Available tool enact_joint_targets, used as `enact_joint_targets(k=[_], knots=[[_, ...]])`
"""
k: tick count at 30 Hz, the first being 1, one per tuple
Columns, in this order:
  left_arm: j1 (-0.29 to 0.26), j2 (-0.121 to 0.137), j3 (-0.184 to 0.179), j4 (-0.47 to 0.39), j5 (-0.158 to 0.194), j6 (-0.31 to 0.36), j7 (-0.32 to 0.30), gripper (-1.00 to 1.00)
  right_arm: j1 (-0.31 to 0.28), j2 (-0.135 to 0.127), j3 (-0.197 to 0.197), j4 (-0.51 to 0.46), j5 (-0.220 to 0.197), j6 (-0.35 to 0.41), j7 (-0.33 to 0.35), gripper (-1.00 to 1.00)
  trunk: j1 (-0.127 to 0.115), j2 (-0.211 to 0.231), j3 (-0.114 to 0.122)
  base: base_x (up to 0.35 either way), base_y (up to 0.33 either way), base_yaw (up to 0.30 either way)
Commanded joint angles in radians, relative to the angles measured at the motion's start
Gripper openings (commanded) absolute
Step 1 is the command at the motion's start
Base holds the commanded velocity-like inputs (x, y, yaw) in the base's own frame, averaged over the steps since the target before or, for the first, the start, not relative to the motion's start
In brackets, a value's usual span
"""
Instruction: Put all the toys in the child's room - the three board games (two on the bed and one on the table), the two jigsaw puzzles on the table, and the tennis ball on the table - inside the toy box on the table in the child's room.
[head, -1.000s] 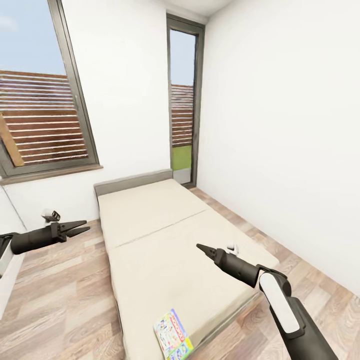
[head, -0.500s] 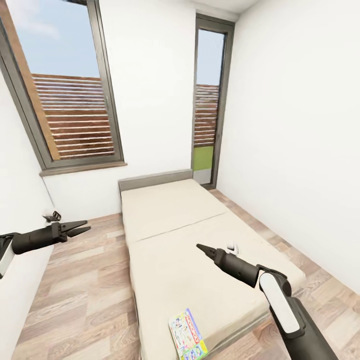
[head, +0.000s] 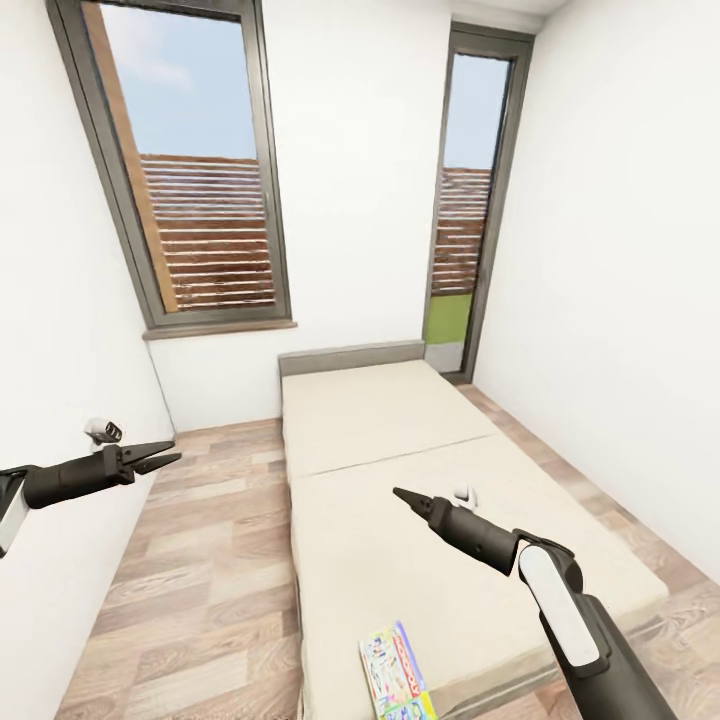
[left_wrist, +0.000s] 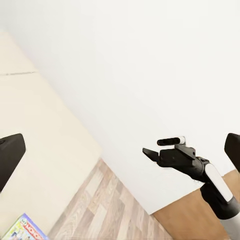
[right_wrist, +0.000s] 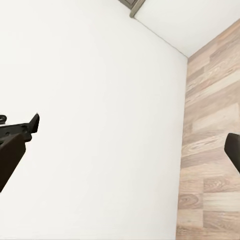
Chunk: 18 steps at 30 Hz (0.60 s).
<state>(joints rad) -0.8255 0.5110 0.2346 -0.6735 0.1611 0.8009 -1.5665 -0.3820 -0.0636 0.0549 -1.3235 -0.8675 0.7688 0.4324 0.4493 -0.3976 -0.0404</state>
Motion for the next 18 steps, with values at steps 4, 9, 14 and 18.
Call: enact_joint_targets(k=[4, 9, 14, 18], knots=[[-0.001, 0.000, 0.000, 0.000, -0.002, 0.011, -0.004, 1.00, -0.001, -0.001, 0.000, 0.000, -0.001, 0.003, 0.002, 1.00, 0.001, -0.002, -0.002, 0.000, -0.258, 0.259], [-0.001, 0.000, 0.000, 0.000, -0.002, 0.011, -0.004, 1.00, -0.001, 0.000, 0.000, 0.001, 0.000, 0.003, 0.002, 1.00, 0.001, -0.002, -0.002, 0.000, -0.198, 0.101], [-0.001, 0.000, 0.000, 0.000, -0.002, 0.011, -0.004, 1.00, -0.001, 0.002, -0.001, 0.003, 0.003, 0.002, -0.001, 1.00, 0.001, -0.002, -0.002, 0.000, -0.060, 0.028], [-0.001, 0.000, 0.000, 0.000, -0.002, 0.011, -0.004, 1.00, -0.001, 0.002, -0.001, 0.004, 0.005, 0.001, -0.004, 1.00, 0.001, -0.002, -0.002, 0.000, -0.025, 0.006]])
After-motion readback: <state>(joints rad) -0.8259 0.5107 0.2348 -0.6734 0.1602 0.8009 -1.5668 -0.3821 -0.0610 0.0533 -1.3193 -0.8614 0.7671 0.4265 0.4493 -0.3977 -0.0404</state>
